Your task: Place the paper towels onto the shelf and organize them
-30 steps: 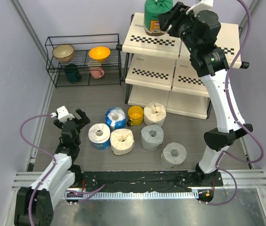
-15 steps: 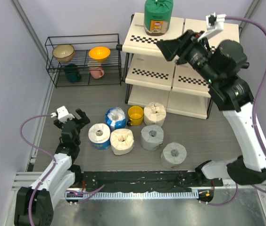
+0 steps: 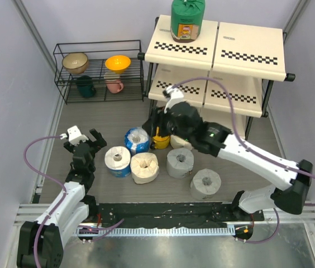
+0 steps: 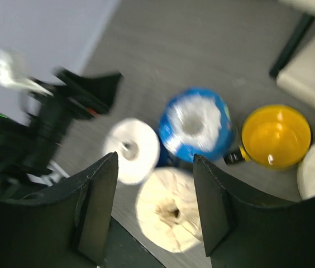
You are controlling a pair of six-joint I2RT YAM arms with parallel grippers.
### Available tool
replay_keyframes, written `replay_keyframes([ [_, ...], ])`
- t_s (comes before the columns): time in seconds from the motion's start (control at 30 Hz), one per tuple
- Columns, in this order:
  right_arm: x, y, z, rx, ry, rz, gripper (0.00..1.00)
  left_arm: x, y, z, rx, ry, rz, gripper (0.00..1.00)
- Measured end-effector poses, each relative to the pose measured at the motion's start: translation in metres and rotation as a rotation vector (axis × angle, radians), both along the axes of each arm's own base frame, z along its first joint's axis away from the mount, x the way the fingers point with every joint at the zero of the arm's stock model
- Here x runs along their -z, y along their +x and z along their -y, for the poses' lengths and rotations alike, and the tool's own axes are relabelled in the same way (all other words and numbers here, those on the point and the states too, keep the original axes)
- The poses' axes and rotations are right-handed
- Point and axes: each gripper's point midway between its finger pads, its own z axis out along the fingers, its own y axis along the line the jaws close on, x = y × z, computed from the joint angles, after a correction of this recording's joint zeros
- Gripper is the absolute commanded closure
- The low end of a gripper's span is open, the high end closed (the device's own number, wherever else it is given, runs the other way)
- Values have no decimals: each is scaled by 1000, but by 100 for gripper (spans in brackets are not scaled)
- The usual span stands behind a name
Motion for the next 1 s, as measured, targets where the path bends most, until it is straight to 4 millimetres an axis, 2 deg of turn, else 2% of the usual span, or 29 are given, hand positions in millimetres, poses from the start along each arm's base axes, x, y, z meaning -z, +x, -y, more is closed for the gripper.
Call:
replay_keyframes([
  [0.03, 32, -2, -5, 3, -53, -47, 37, 0, 0, 0, 0, 0, 0, 0],
  [0.1, 73, -3, -5, 24, -113, -115, 37, 0, 0, 0, 0, 0, 0, 0],
  [0.17, 103, -2, -2, 56, -151, -170, 35, -1, 0, 0, 0, -1, 3, 0],
  [0.47, 144, 10, -24, 109, -128, -280, 34, -2, 0, 0, 0, -1, 8, 0],
  [1.0, 198, 29, -45, 212, -139, -391, 35, -5, 0, 0, -1, -3, 18, 0],
])
